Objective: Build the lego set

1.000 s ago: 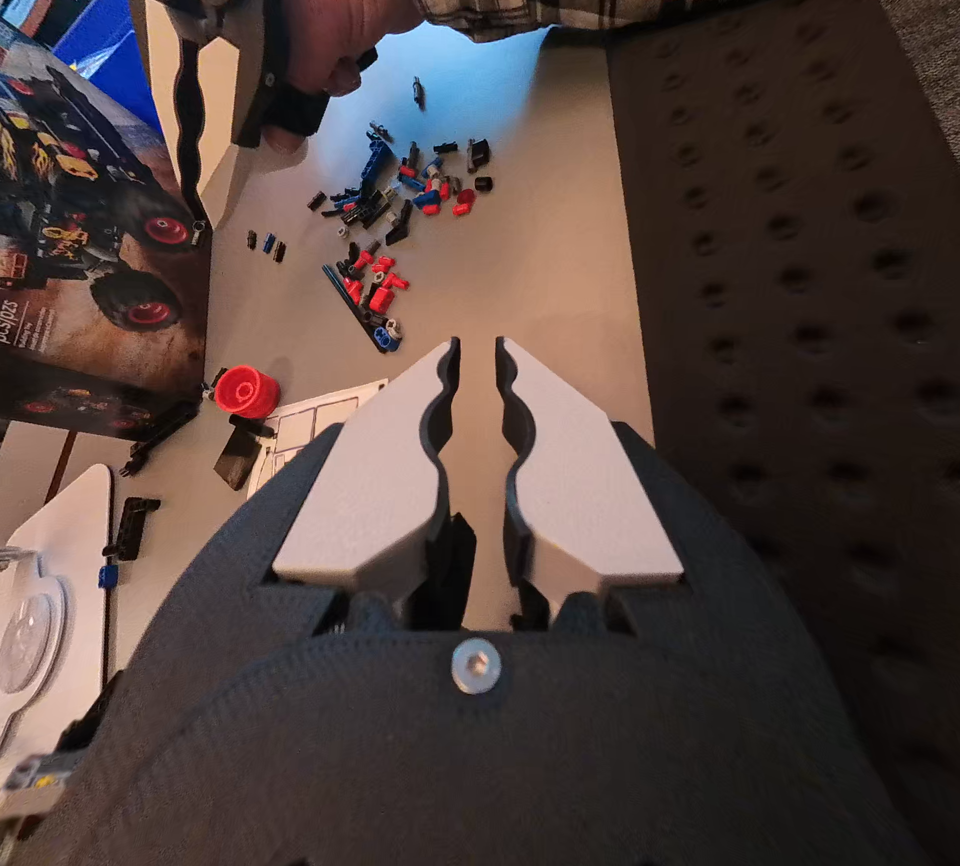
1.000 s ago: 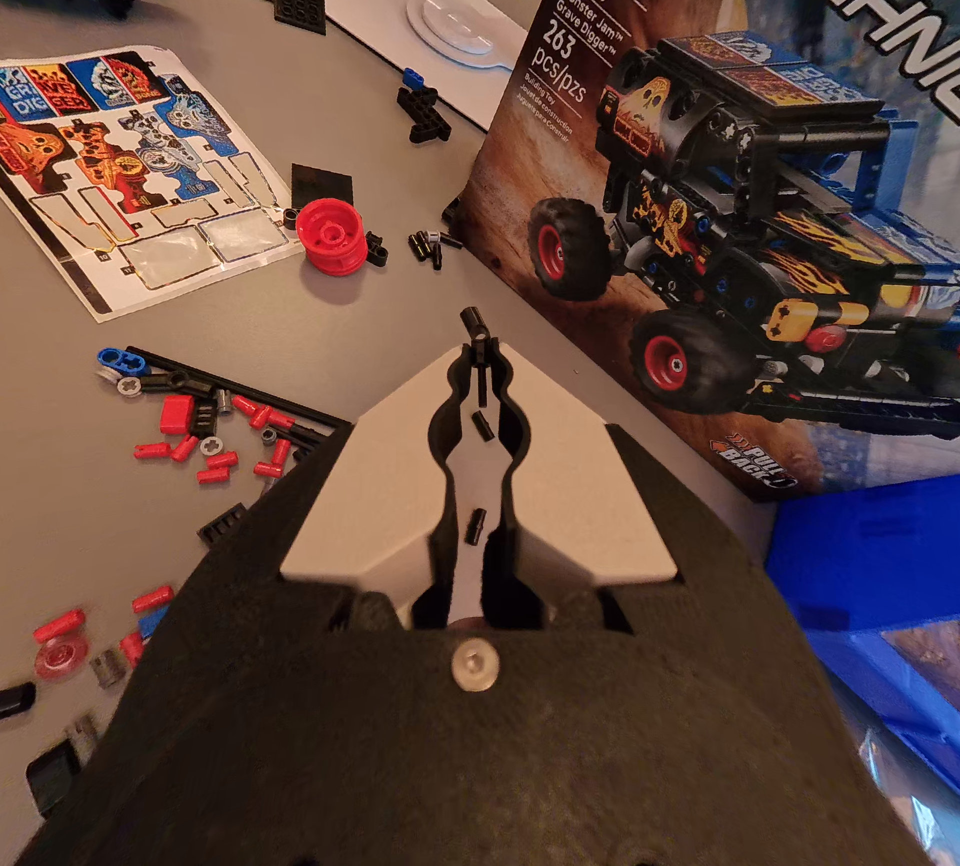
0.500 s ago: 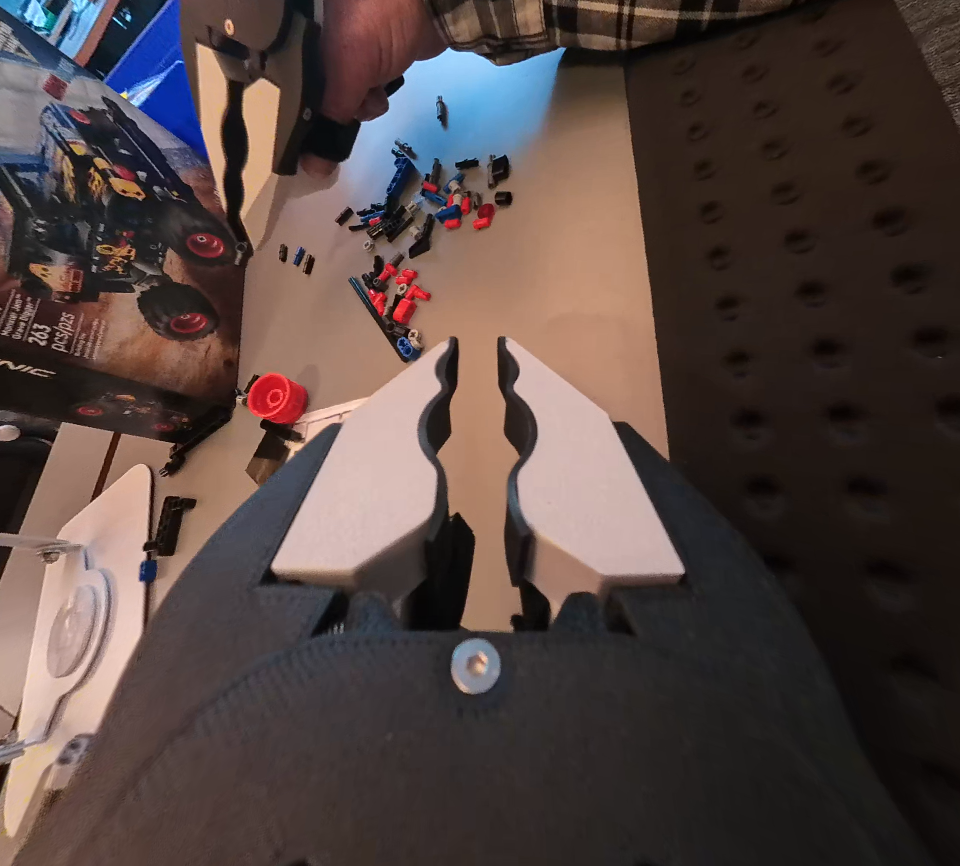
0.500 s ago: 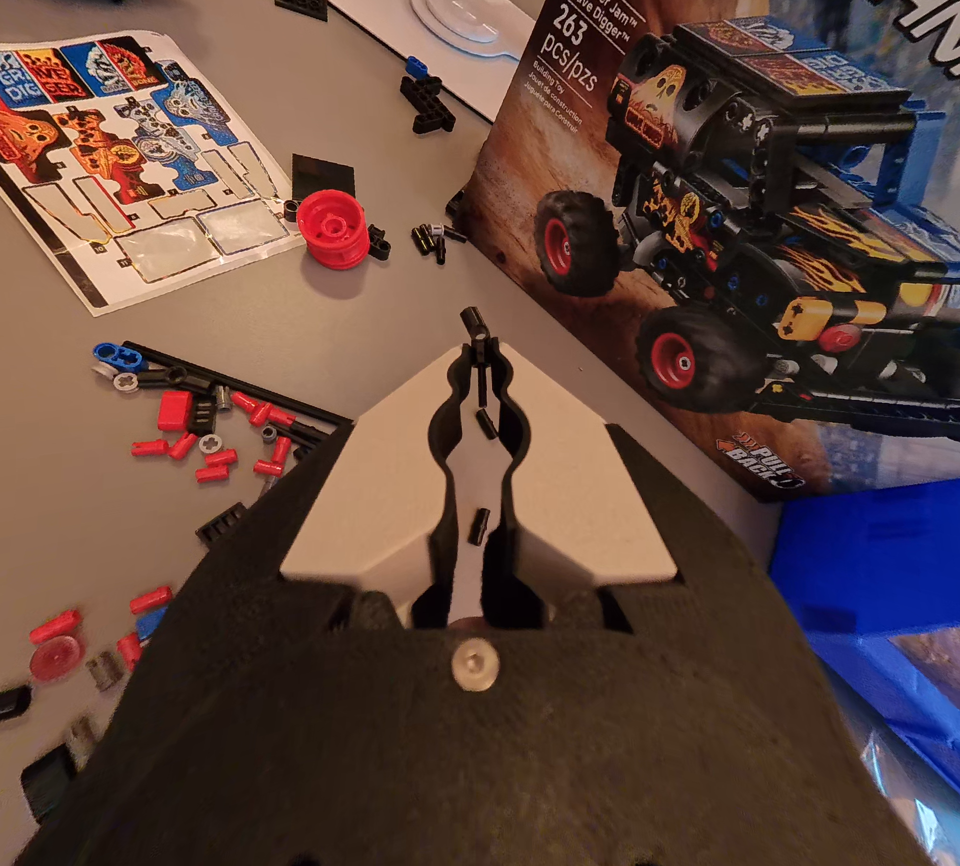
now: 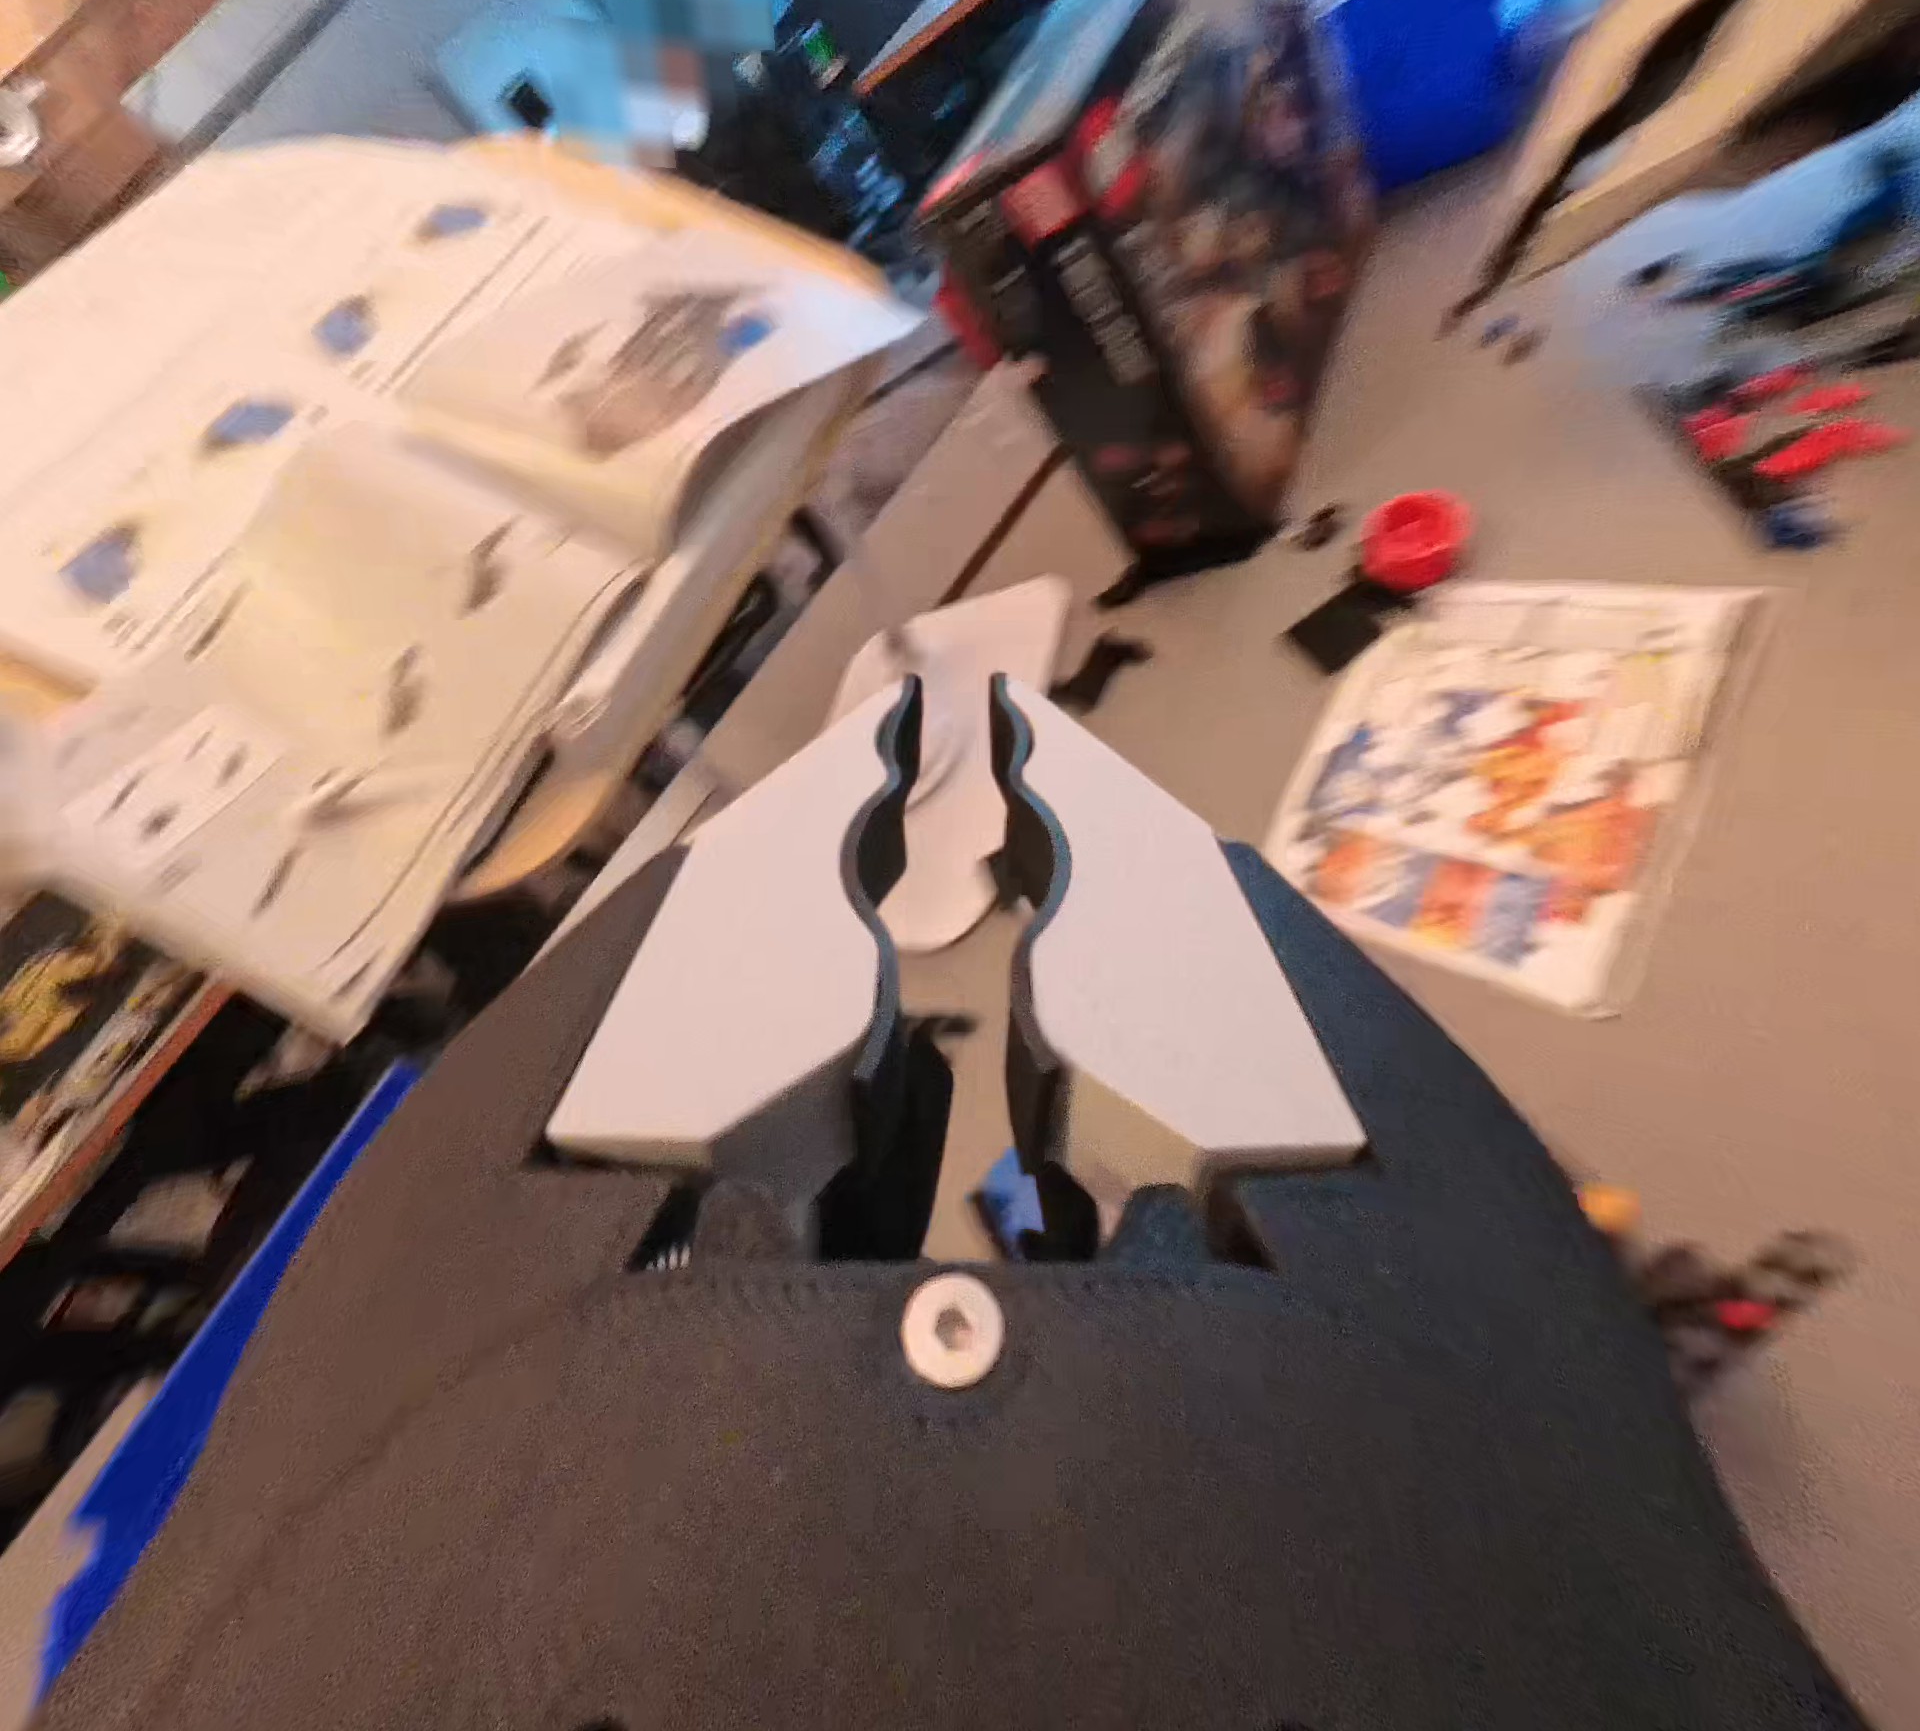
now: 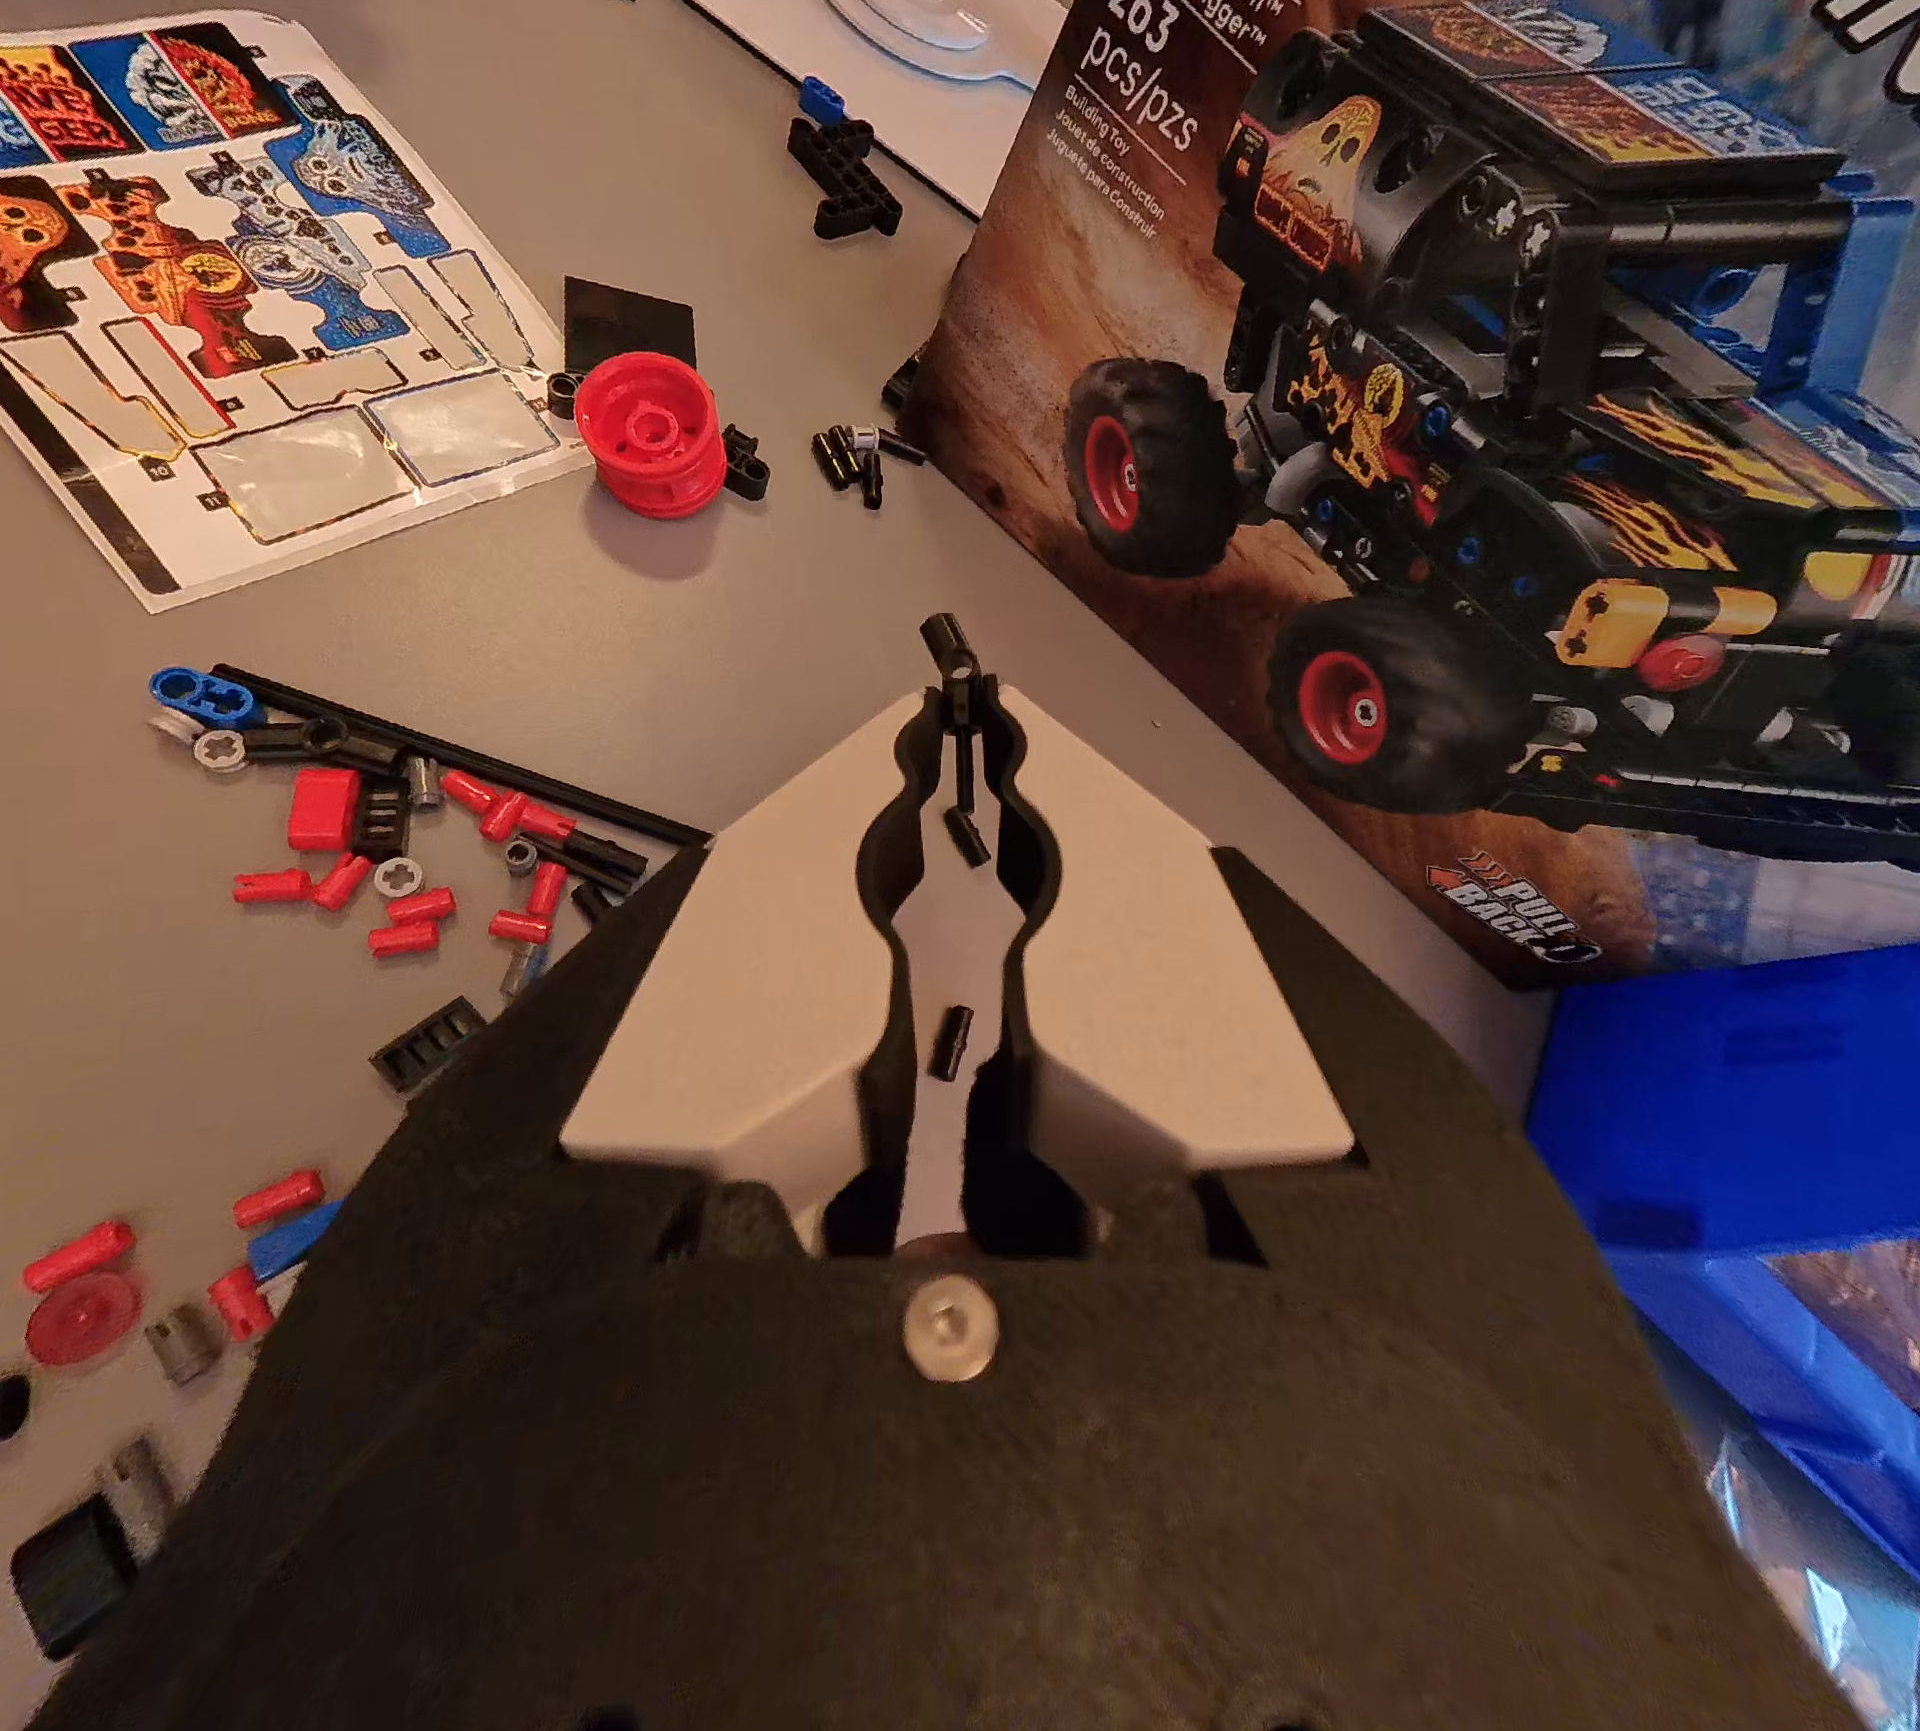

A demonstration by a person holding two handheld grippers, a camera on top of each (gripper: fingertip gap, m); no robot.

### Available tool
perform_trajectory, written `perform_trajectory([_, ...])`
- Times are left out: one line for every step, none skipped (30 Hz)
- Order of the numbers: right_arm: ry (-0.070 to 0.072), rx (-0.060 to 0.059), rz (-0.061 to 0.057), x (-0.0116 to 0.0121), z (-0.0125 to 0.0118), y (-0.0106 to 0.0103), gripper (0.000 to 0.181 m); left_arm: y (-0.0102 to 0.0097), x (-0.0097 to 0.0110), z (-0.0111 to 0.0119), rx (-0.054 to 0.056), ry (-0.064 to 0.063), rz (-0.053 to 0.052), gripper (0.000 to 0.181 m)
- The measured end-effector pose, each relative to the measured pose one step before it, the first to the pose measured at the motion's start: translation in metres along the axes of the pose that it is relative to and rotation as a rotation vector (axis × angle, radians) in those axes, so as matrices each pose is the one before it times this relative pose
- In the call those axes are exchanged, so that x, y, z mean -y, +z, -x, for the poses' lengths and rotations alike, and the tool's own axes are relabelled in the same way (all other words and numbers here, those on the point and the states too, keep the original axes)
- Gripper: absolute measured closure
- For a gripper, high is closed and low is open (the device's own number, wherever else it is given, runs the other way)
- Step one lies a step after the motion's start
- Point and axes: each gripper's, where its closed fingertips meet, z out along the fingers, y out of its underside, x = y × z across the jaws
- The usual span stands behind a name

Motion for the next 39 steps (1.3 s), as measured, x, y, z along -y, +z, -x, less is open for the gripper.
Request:
perform_trajectory([-0.0006,-0.0002,0.0044,-0.00096,-0.00002,0.0005,0.176,0.00107,-0.0187,0.02119,0.0305,-0.0209,0.0438,0.17])
perform_trajectory([-0.0005,-0.0007,0.0047,-0.00099,-0.00008,0.00049,0.176,0.00459,-0.02104,0.01212,-0.0183,-0.0384,0.057,0.17])
perform_trajectory([-0.0002,-0.0014,0.0038,-0.0008,-0.0001,0.0004,0.176,0.00647,-0.02176,0.0035,-0.0604,-0.0464,0.0772,0.169])
perform_trajectory([-0.0001,-0.0023,0.005,-0.00107,-0.00027,0.00039,0.176,0.00653,-0.01775,0.0037,-0.0401,-0.0276,0.065,0.167])
perform_trajectory([0.0,-0.0026,0.0058,-0.00125,-0.00036,0.00048,0.176,0.00414,-0.00817,0.01211,0.0363,0.0048,0.0062,0.169])
perform_trajectory([0.0002,-0.0027,0.0055,-0.00128,-0.00044,0.00044,0.176,0.00247,-0.0046,0.01034,0.0382,0.0066,-0.011,0.173])
perform_trajectory([-0.0001,-0.0019,0.0051,-0.00127,-0.00022,0.00051,0.176,0.00302,-0.00579,0.00328,-0.01,-0.0158,0.0053,0.174])
perform_trajectory([-0.0002,-0.0005,0.0059,-0.00133,0.00001,0.00067,0.176,0.00276,-0.00504,0.00125,-0.0247,-0.0352,0.0041,0.174])
perform_trajectory([-0.0007,0.0003,0.0061,-0.00151,0.00016,0.00077,0.176,0.00069,-0.002,-0.00132,-0.0323,-0.0293,-0.0023,0.174])
perform_trajectory([-0.001,0.0005,0.0055,-0.00138,0.00026,0.0008,0.176,0.00099,-0.00599,-0.00278,-0.0406,-0.0108,0.0203,0.174])
perform_trajectory([-0.0014,0.0007,0.0046,-0.0011,0.00017,0.00075,0.176,-0.00021,-0.0081,-0.00133,-0.0251,0.0078,0.0399,0.173])
perform_trajectory([-0.0013,0.0019,0.0033,-0.0007,0.00046,0.00069,0.176,-0.00192,-0.00747,0.00173,-0.0027,0.0178,0.0342,0.172])
perform_trajectory([-0.0018,0.0022,0.0018,-0.00042,0.00049,0.00051,0.176,-0.00255,-0.00646,0.00094,-0.0082,0.0082,0.0272,0.171])
perform_trajectory([-0.0016,0.0023,0.0014,-0.0002,0.00056,0.00054,0.176,-0.00358,-0.00543,-0.00027,-0.0216,-0.0078,0.0193,0.17])
perform_trajectory([-0.0017,0.0023,0.0017,-0.00019,0.00061,0.00037,0.176,-0.00491,-0.00343,-0.00073,-0.0223,-0.0116,0.0067,0.17])
perform_trajectory([-0.0019,0.0014,0.0016,-0.0002,0.00035,0.00026,0.176,-0.0051,-0.00337,-0.00081,-0.0213,-0.0117,0.0053,0.17])
perform_trajectory([-0.0021,0.0007,0.0004,0.00014,0.00031,-0.00002,0.176,-0.00397,-0.00487,-0.00192,-0.0247,-0.0096,0.0154,0.169])
perform_trajectory([-0.0013,0.0007,-0.0012,0.00046,0.00026,-0.00025,0.176,-0.00277,-0.00757,-0.00275,-0.0284,0.0001,0.0303,0.169])
perform_trajectory([-0.0012,0.0006,-0.0019,0.0006,0.00012,-0.00023,0.176,-0.00227,-0.00745,-0.00033,-0.0066,0.0116,0.0289,0.169])
perform_trajectory([-0.002,-0.0001,-0.0015,0.00055,0.00015,-0.00038,0.176,-0.0013,-0.00733,-0.00107,-0.0074,0.0099,0.0303,0.169])
perform_trajectory([-0.0017,-0.0001,-0.0008,0.00058,0.00018,-0.00026,0.176,-0.00003,-0.00901,-0.00506,-0.03,0.0038,0.0386,0.167])
perform_trajectory([-0.0013,0.0006,-0.0009,0.00049,0.00025,-0.00018,0.176,0.00061,-0.00796,-0.00598,-0.0287,0.0098,0.034,0.165])
perform_trajectory([-0.0017,0.0009,-0.0009,0.00052,0.00035,-0.0002,0.176,0.00152,-0.00485,-0.0028,-0.0045,0.0161,0.0198,0.164])
perform_trajectory([-0.0017,0.0009,-0.0009,0.00039,0.00033,0.00001,0.176,0.00248,-0.0037,-0.00294,-0.007,0.0077,0.0159,0.163])
perform_trajectory([-0.0011,0.0008,-0.0005,0.00029,0.00015,-0.00011,0.176,0.00363,-0.00399,-0.00599,-0.0211,0.013,0.0195,0.161])
perform_trajectory([-0.0006,0.0005,-0.0009,0.00029,0.00013,-0.00016,0.176,0.00347,-0.00303,-0.00348,-0.0064,0.0197,0.0175,0.159])
perform_trajectory([-0.0004,0.0005,-0.0012,0.00027,0.00015,-0.00023,0.176,0.00406,-0.00233,-0.00137,0.0022,0.0093,0.017,0.158])
perform_trajectory([-0.0003,-0.0002,-0.001,0.00028,-0.00006,-0.00028,0.176,0.00463,-0.00257,-0.00281,-0.0094,0.0045,0.0209,0.157])
perform_trajectory([-0.0001,-0.0001,-0.0014,0.00039,-0.00003,-0.00017,0.176,0.00461,-0.00256,-0.00326,-0.0113,0.0106,0.0199,0.156])
perform_trajectory([-0.0003,0.0002,-0.0014,0.00032,0.00002,-0.00011,0.176,0.00415,-0.00196,-0.00144,-0.0054,0.0065,0.0147,0.155])
perform_trajectory([-0.0006,0.0002,-0.0006,0.00013,0.00005,-0.00012,0.176,0.00348,-0.00174,-0.00078,-0.0041,-0.0023,0.0114,0.155])
perform_trajectory([-0.0006,0.0004,-0.0008,0.00026,0.00013,-0.00018,0.176,0.00274,-0.002,-0.00102,-0.0081,-0.0031,0.0105,0.154])
perform_trajectory([0.0003,0.0007,-0.0016,0.00038,0.00001,-0.00014,0.176,0.00208,-0.00191,-0.00088,-0.0078,-0.001,0.0071,0.154])
perform_trajectory([0.0003,0.0008,-0.0012,0.00026,0.00006,-0.00011,0.176,0.0013,-0.00067,-0.00166,-0.0146,-0.0041,-0.0016,0.156])
perform_trajectory([-0.0008,0.0002,-0.0001,0.00017,0.00011,-0.00008,0.176,0.0006,0.00014,-0.00062,-0.0101,-0.0077,-0.0076,0.157])
perform_trajectory([-0.0008,-0.0001,-0.0006,0.00024,0.00005,-0.00019,0.176,0.00009,-0.00019,-0.00027,-0.0077,-0.0087,-0.0057,0.158])
perform_trajectory([-0.0005,0.0001,-0.0018,0.00048,0.00005,-0.00016,0.176,0.00011,-0.00066,-0.00038,-0.0068,-0.0072,-0.0009,0.159])
perform_trajectory([-0.0003,0.0001,-0.0008,0.0003,0.00001,-0.00007,0.176,-0.00014,-0.00059,-0.00067,-0.0074,-0.0064,-0.0018,0.16])
perform_trajectory([-0.0006,0.0001,0.0004,0.00005,0.00002,-0.0001,0.176,-0.00026,-0.00055,-0.00052,-0.0062,-0.006,-0.0029,0.162])
